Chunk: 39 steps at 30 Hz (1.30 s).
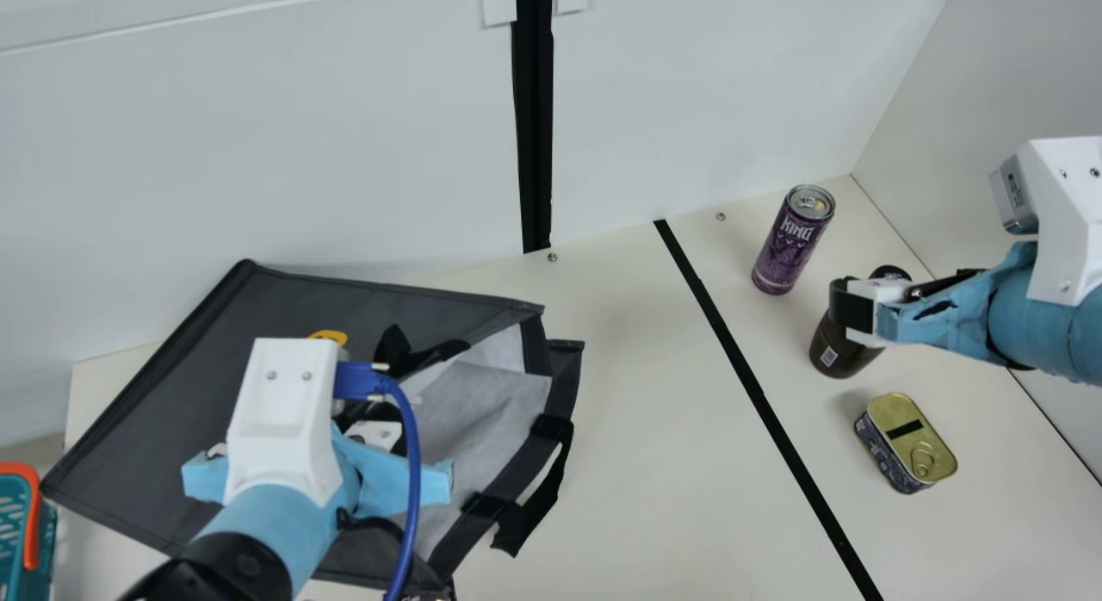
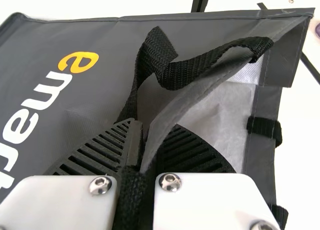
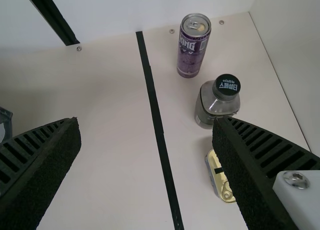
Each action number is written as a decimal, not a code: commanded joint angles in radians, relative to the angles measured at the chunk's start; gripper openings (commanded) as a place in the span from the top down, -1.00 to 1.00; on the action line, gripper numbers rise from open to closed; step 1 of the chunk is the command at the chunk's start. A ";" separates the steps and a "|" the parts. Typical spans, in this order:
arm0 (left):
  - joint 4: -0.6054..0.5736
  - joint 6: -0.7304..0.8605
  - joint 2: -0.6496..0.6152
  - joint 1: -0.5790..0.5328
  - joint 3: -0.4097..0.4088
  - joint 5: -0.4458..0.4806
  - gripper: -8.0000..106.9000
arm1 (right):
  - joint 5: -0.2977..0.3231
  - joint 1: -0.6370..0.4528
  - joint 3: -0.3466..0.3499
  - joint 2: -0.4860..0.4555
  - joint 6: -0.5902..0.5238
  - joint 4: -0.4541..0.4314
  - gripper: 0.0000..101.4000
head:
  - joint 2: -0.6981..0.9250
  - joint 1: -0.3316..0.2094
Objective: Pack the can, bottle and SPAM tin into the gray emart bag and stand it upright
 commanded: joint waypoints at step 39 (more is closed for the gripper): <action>-0.661 0.406 -0.001 0.271 0.108 -0.277 1.00 | 0.000 0.000 0.000 0.000 0.000 0.000 -0.87 | -0.001 -0.023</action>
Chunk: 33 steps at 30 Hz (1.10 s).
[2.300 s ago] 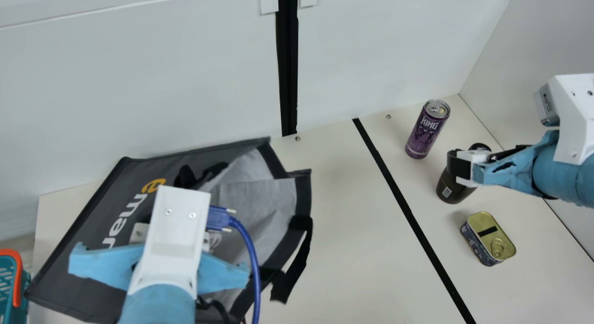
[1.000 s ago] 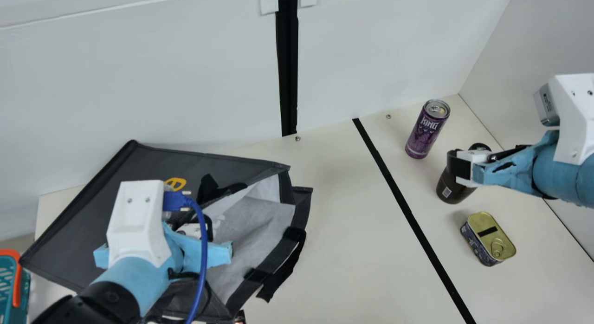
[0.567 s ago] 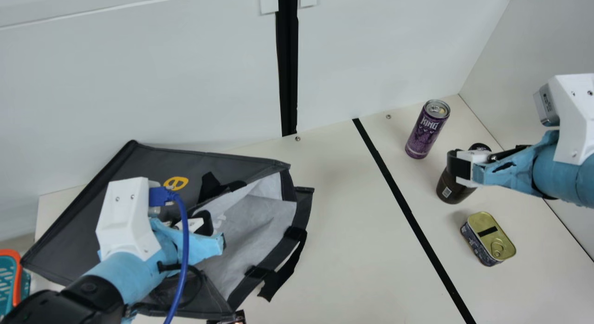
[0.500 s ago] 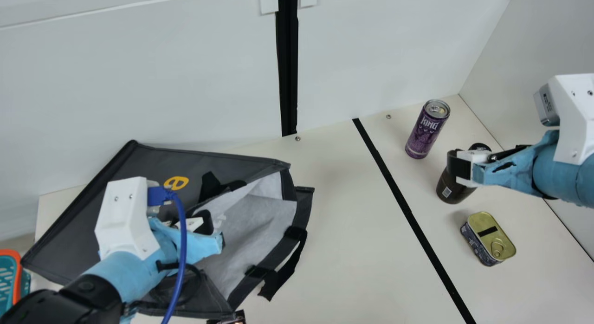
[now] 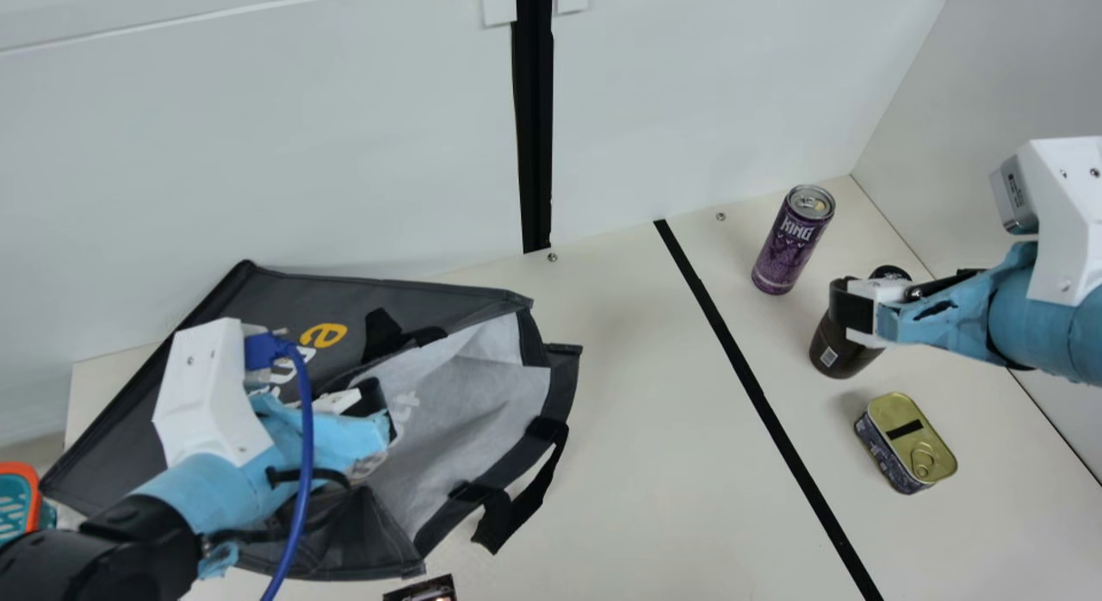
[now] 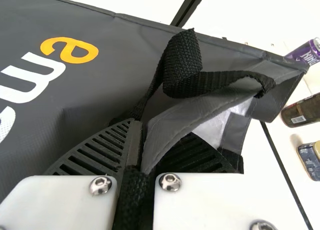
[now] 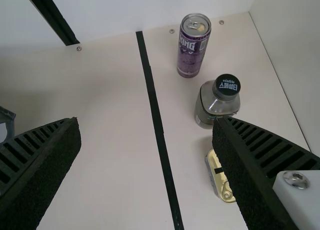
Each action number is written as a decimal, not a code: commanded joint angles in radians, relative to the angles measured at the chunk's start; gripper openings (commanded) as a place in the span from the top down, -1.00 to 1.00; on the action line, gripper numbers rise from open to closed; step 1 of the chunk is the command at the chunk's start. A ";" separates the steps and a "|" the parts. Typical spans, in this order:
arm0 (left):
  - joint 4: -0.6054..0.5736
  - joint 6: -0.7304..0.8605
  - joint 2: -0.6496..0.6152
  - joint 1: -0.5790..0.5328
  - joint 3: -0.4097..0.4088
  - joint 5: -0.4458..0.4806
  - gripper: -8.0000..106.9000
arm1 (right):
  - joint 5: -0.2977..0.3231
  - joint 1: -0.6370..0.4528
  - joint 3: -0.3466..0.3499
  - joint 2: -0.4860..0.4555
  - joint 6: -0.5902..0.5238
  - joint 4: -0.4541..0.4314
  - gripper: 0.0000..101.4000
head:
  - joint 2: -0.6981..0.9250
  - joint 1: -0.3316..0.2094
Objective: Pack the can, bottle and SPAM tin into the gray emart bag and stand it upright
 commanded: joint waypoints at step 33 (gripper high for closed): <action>-0.058 0.057 0.003 0.019 0.000 -0.008 1.00 | 0.000 0.000 0.000 0.000 0.000 0.001 -0.87 | -0.002 -0.023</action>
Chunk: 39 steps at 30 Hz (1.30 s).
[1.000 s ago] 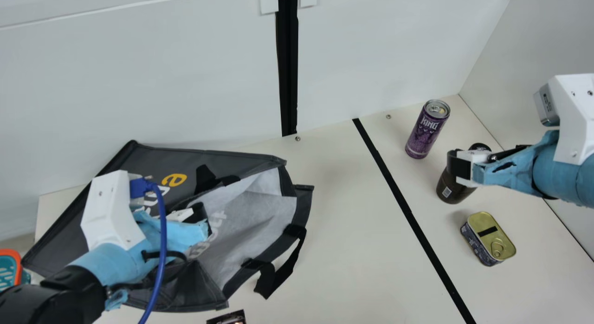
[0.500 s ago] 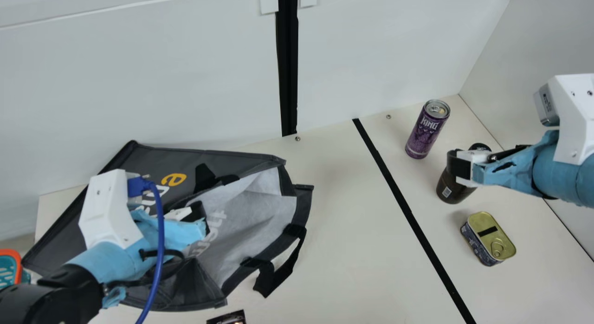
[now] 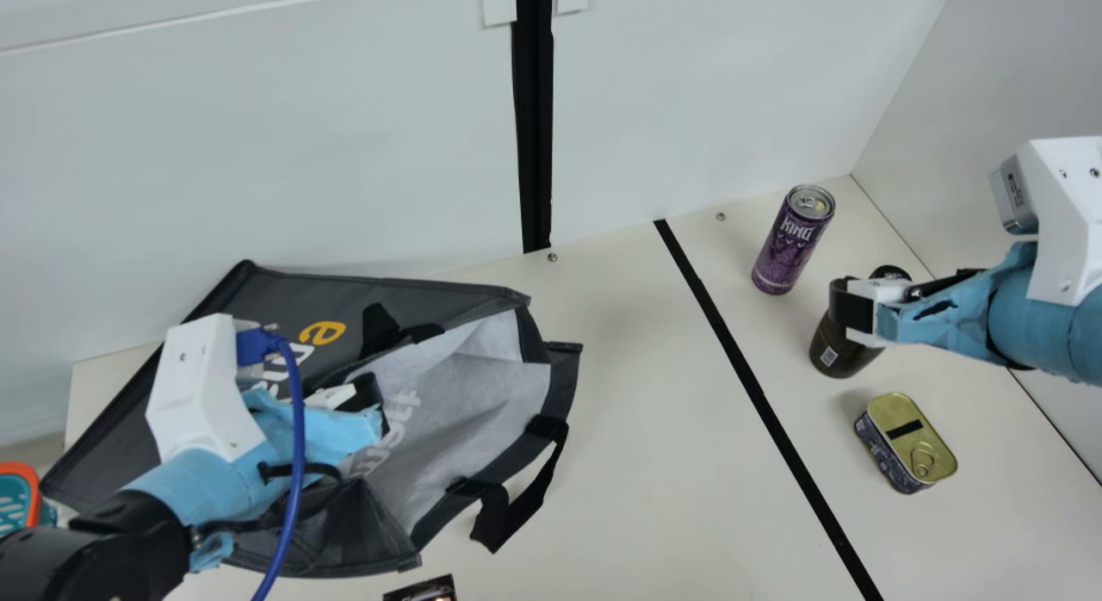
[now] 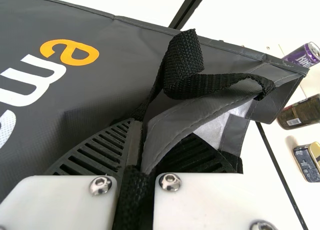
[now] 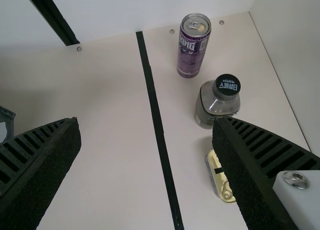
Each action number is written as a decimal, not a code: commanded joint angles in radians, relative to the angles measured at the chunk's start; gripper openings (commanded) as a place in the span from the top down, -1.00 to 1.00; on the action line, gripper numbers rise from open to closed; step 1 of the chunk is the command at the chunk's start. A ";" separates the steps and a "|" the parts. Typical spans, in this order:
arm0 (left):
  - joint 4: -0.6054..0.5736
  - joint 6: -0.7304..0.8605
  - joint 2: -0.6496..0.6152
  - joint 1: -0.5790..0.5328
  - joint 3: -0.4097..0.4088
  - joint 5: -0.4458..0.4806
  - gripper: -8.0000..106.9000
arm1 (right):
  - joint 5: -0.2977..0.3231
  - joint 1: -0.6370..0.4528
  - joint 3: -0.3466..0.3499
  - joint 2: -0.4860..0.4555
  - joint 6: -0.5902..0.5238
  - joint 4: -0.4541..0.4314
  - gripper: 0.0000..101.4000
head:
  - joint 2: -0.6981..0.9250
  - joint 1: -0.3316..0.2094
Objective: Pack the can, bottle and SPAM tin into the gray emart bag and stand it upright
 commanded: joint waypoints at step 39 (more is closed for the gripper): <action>0.000 0.000 0.000 0.000 0.000 0.000 1.00 | -0.013 0.078 -0.103 0.080 0.110 -0.135 -0.87 | -0.001 -0.023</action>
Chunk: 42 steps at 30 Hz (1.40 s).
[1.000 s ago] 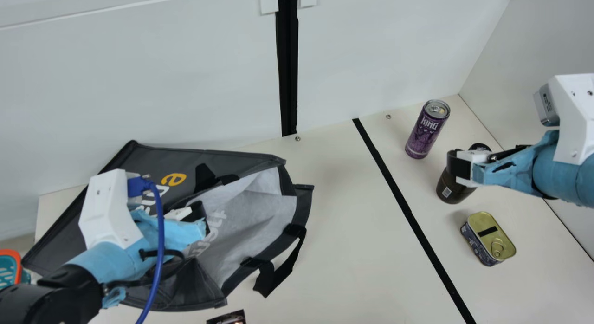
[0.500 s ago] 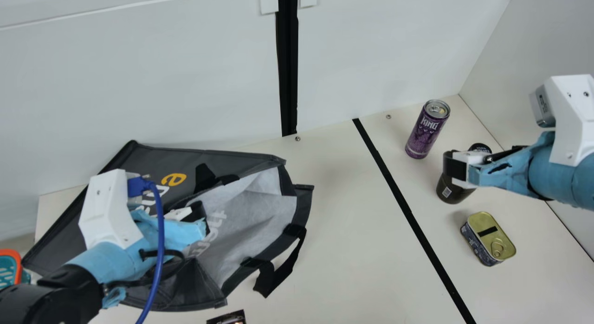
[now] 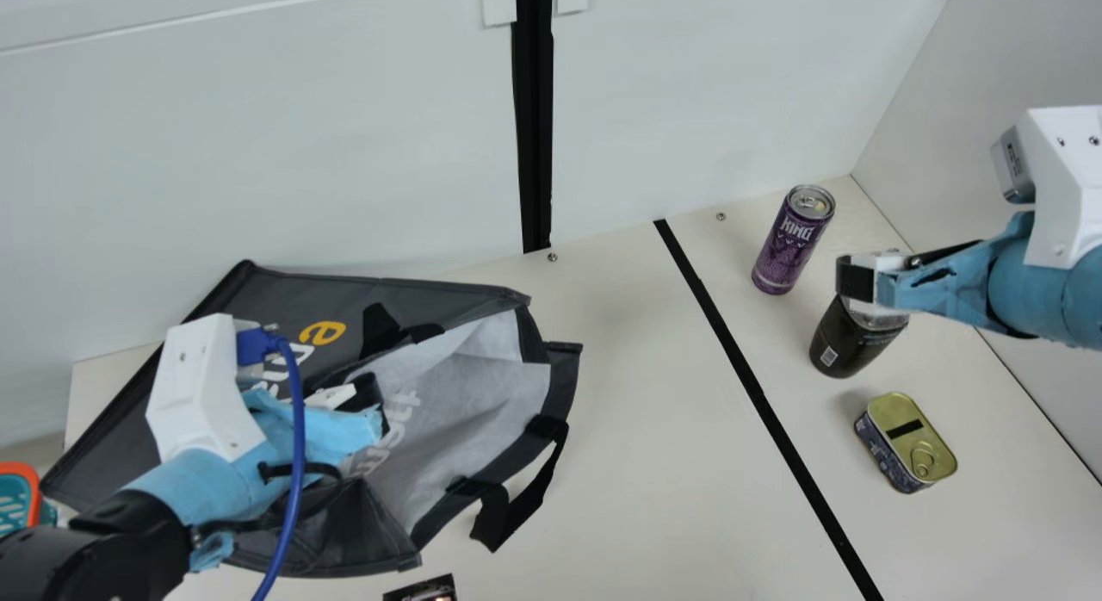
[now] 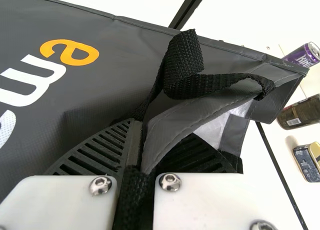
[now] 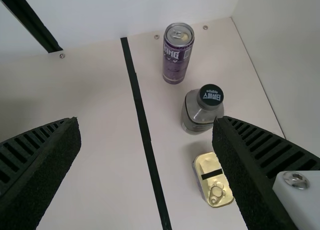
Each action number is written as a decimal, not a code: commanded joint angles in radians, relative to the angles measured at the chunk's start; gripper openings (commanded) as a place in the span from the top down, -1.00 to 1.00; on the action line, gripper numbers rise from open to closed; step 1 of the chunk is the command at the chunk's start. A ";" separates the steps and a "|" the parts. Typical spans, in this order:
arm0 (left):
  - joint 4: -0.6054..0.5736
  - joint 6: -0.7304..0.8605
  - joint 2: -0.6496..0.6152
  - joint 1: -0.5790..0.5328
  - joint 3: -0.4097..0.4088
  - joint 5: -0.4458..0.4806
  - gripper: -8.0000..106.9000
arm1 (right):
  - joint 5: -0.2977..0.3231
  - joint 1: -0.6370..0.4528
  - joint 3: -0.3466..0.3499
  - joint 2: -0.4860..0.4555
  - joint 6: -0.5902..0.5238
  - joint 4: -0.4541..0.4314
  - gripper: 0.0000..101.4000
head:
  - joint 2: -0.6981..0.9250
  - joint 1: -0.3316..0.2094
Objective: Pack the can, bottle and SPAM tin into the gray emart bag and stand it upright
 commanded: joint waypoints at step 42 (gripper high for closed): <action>0.000 0.000 0.000 0.000 0.000 0.000 1.00 | -0.006 0.043 -0.328 0.474 0.020 -0.109 -0.87 | -0.001 -0.023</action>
